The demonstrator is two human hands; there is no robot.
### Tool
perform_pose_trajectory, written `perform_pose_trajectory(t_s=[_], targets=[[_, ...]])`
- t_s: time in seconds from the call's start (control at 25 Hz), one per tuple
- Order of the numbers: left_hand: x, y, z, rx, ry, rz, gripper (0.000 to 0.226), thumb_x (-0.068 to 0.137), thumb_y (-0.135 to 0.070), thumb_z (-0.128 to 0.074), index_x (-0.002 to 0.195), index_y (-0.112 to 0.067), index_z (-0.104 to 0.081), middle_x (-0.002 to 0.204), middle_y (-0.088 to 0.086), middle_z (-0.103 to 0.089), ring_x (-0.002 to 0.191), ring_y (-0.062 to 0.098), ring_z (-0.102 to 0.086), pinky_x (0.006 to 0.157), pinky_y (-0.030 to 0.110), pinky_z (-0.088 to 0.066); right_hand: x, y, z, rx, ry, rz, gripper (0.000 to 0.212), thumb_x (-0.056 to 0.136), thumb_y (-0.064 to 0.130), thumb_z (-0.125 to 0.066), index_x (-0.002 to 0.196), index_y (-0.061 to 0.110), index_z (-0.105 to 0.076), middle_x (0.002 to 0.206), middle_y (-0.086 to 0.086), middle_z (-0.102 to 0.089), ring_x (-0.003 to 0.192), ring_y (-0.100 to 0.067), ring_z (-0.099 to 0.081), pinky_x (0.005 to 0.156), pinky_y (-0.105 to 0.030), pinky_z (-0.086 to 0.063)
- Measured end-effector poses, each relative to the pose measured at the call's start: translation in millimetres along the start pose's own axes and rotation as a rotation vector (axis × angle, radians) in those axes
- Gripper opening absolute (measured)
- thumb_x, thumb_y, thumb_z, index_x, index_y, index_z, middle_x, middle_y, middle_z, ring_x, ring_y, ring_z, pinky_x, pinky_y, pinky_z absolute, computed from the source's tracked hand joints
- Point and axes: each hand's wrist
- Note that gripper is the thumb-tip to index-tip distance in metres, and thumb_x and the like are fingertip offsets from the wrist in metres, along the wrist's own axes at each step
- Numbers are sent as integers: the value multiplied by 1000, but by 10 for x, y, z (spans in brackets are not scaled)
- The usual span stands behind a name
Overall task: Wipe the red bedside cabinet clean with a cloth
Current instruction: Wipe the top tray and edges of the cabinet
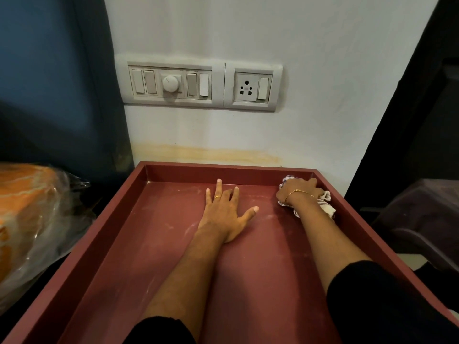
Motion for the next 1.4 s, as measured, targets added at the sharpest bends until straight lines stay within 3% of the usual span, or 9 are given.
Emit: perform_pose_trajectory(t_s=[0.2, 0.32, 0.4, 0.56, 0.68, 0.88, 1.16, 1.4], targets=[[-6, 6, -19, -28, -19, 10, 84, 89, -63, -24, 148, -9, 0, 157, 9, -14, 145, 26, 16, 117, 49, 9, -280, 367, -115, 16, -111, 316, 36, 86, 39, -46, 116, 25, -58, 127, -2, -57, 122, -31, -38, 98, -46, -34], [-17, 8, -28, -80, -18, 8, 85, 88, -64, -26, 149, -11, 2, 158, 7, -12, 145, 25, 16, 118, 49, 9, -336, 205, -48, 30, -30, 452, 40, 91, 37, -45, 127, 21, -53, 132, -6, -55, 124, -33, -38, 98, -41, -34], [-17, -1, -13, -83, -15, 11, 85, 89, -64, -25, 148, -11, 3, 158, 6, -11, 145, 25, 17, 118, 48, 9, -244, 7, -51, 4, 6, 379, 45, 89, 36, -45, 132, 20, -48, 137, -9, -51, 125, -34, -40, 103, -42, -31], [-33, -27, -11, -77, -11, 12, 86, 88, -65, -24, 148, -9, 3, 158, 7, -9, 144, 25, 18, 118, 47, 10, -108, -197, -22, 12, 34, 50, 46, 86, 29, -50, 131, 16, -50, 141, -11, -43, 127, -36, -31, 104, -49, -31], [-28, -16, -3, -81, -3, 14, 86, 88, -64, -24, 148, -10, 5, 159, 6, -6, 144, 25, 18, 117, 47, 11, -162, 3, -16, 10, -10, 138, 45, 87, 31, -47, 131, 20, -49, 142, -9, -43, 128, -35, -30, 105, -48, -29], [-27, -1, -11, -104, -14, 18, 85, 89, -63, -25, 148, -10, 5, 159, 6, -4, 144, 24, 18, 118, 46, 11, -235, 161, -49, 49, 48, 495, 46, 86, 37, -50, 132, 28, -49, 141, -6, -44, 126, -35, -40, 105, -47, -33], [-36, -20, -4, -115, -37, 29, 87, 88, -64, -25, 148, -8, 5, 159, 7, -4, 144, 26, 18, 118, 45, 11, -236, 260, 10, 67, 29, 261, 48, 87, 30, -51, 134, 21, -47, 141, -8, -34, 129, -37, -32, 104, -52, -32], [-41, -9, 3, -164, -23, 32, 86, 89, -63, -25, 148, -8, 5, 159, 6, -1, 145, 25, 17, 117, 44, 12, -245, 212, 10, 1, 102, 556, 55, 88, 30, -53, 140, 35, -37, 141, -6, -35, 125, -39, -38, 105, -49, -35]])
Point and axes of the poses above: each hand's wrist, its own x-axis towards the middle knuckle, its own z-axis out of the back of the hand, y = z × x
